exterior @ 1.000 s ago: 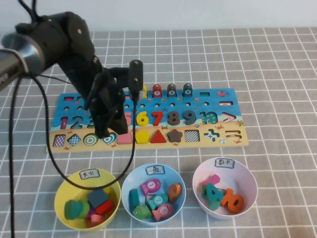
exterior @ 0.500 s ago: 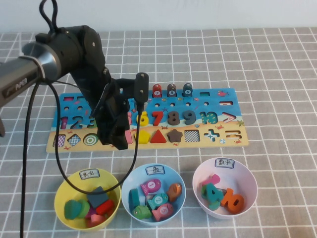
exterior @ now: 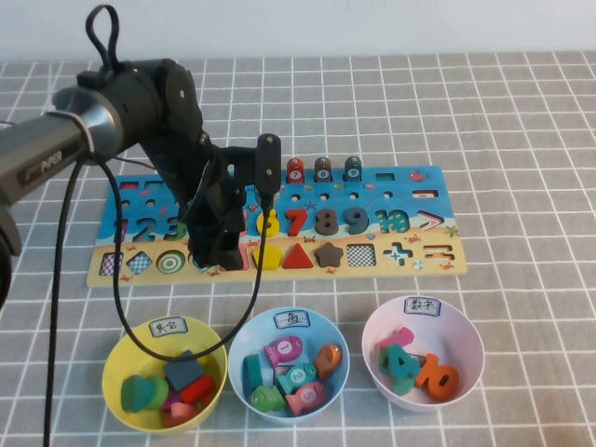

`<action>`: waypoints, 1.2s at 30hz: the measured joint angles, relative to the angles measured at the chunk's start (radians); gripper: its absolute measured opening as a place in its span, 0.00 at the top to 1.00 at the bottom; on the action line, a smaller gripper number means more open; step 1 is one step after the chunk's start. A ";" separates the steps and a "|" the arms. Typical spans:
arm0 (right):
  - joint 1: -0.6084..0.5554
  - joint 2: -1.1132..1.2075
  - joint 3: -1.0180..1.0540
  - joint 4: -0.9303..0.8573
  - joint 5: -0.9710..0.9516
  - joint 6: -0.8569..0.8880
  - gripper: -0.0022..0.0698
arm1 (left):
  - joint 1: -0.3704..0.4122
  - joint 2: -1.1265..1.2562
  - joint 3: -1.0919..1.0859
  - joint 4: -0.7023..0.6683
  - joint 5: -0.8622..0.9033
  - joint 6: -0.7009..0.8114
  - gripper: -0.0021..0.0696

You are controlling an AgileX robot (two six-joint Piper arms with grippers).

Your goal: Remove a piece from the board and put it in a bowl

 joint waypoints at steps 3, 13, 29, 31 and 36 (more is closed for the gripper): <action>0.000 0.000 0.000 0.000 0.000 0.000 0.99 | 0.000 0.012 0.000 0.015 -0.003 0.000 0.39; 0.000 0.000 0.000 0.000 0.000 0.000 0.99 | 0.000 0.029 0.000 0.040 -0.016 0.000 0.39; 0.000 0.000 0.000 0.000 0.000 0.000 0.99 | 0.000 0.047 -0.003 0.043 -0.016 0.004 0.40; 0.000 0.000 0.000 0.000 0.000 0.000 0.99 | 0.000 0.047 -0.003 0.043 -0.016 0.004 0.44; 0.000 0.000 0.000 0.000 0.000 0.000 0.99 | 0.000 0.047 -0.003 0.043 -0.014 0.006 0.54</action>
